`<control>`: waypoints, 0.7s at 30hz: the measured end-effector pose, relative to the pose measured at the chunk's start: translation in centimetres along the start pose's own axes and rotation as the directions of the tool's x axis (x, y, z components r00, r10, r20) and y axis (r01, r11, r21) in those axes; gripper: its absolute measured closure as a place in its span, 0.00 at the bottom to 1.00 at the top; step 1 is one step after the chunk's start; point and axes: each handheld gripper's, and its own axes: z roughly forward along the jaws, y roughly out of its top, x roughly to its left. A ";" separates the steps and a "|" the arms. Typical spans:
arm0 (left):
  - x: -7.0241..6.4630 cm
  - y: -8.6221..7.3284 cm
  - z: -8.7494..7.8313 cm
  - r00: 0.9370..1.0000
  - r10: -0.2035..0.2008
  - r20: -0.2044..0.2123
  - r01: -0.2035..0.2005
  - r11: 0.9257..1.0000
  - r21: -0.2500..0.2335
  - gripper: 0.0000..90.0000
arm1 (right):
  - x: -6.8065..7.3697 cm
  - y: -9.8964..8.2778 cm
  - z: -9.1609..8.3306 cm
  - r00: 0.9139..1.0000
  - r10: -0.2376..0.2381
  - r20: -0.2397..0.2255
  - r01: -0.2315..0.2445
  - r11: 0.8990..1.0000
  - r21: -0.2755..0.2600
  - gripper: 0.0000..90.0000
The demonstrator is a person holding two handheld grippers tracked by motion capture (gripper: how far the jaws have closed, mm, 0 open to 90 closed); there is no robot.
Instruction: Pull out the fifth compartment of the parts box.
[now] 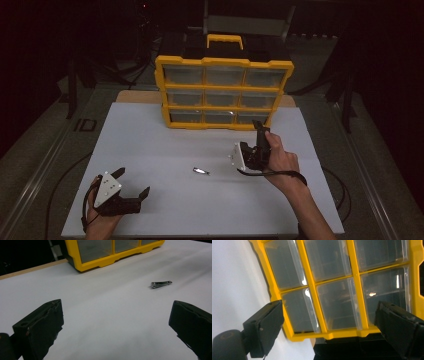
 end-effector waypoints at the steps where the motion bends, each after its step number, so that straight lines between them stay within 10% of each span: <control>1: 0.0 0.0 0.0 1.000 0.000 0.000 0.000 1.000 0.000 0.00 | 0.0 0.1 0.1 1.000 -0.005 0.000 0.005 1.000 -0.003 0.10; 21: 0.0 0.0 0.1 1.000 0.001 -0.001 -0.001 1.000 0.002 0.00 | -0.4 2.4 4.2 0.996 -0.068 0.054 0.069 0.998 -0.004 0.10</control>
